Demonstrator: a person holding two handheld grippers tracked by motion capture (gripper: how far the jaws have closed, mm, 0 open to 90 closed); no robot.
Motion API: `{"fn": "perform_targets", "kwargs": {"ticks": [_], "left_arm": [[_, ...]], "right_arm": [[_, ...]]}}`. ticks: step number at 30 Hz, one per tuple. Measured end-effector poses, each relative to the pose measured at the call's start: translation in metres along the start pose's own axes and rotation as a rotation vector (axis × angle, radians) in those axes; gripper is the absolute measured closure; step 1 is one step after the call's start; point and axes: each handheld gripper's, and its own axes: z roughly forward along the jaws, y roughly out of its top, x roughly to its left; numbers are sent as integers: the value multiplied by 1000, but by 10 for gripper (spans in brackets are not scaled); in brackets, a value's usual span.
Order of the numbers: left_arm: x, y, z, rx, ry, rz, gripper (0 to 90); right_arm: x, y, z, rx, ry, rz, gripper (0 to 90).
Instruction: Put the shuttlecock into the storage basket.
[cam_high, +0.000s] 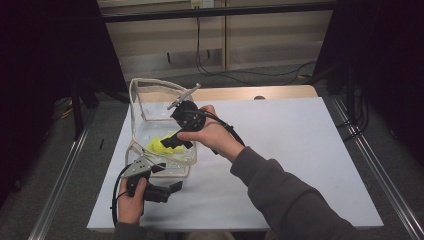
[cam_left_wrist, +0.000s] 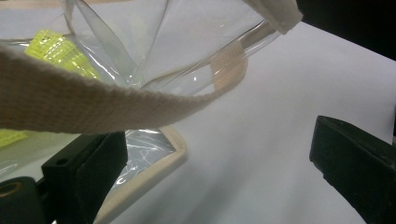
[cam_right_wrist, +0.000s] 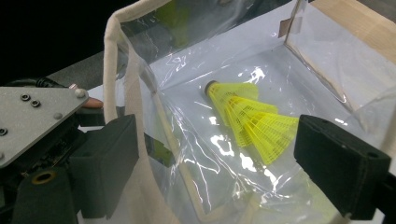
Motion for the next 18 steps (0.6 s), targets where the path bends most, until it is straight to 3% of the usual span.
{"fn": "perform_targets", "kwargs": {"ticks": [18], "left_arm": [[0,0,-1,10,2,6,41]], "right_arm": [[-4,-17,-27,-33,20,-21,142]]}}
